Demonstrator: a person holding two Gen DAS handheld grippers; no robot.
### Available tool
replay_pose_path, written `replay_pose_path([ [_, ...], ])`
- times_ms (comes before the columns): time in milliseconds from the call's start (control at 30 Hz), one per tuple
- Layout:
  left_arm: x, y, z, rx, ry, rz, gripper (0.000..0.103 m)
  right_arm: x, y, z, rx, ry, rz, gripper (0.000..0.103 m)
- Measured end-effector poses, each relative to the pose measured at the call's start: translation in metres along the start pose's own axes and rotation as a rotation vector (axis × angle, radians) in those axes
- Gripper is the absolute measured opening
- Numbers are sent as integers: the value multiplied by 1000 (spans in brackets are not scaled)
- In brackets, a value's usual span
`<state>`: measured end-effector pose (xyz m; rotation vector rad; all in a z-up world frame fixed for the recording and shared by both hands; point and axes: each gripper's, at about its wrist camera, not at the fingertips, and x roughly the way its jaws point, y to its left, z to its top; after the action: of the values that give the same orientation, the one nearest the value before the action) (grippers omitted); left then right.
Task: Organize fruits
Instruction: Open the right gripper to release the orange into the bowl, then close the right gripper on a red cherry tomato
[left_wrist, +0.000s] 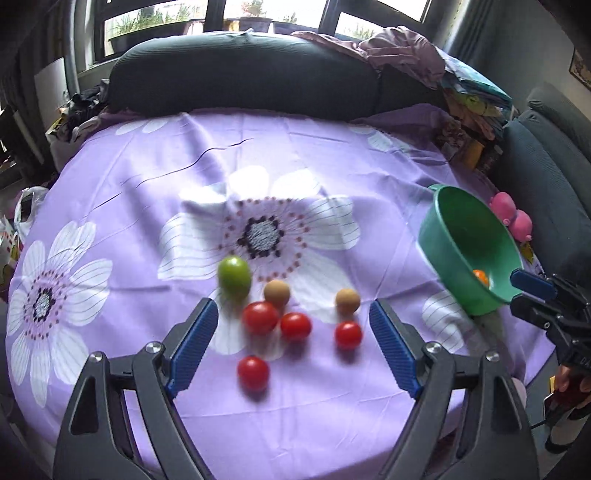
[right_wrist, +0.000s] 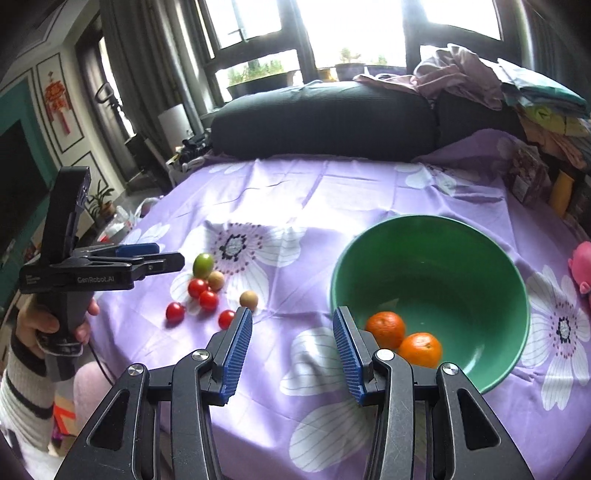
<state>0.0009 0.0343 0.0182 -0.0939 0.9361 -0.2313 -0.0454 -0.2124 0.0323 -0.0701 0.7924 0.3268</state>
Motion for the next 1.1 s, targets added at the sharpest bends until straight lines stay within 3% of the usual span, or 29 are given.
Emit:
replay_pose_path([
  [300,8,13,-44,70,44,63,84,44,33,-10,-39,106,73,46],
  [533,16,10,-48,103,38,16,81,77,47,-19,-20,178,104,46],
  [833,35,13,-50,114,85,-18,62,111,56,-15,-28,226,96,46],
  [1100,44,19,-51,123,114,-23,38,136,56,-11,-40,269,62,46],
])
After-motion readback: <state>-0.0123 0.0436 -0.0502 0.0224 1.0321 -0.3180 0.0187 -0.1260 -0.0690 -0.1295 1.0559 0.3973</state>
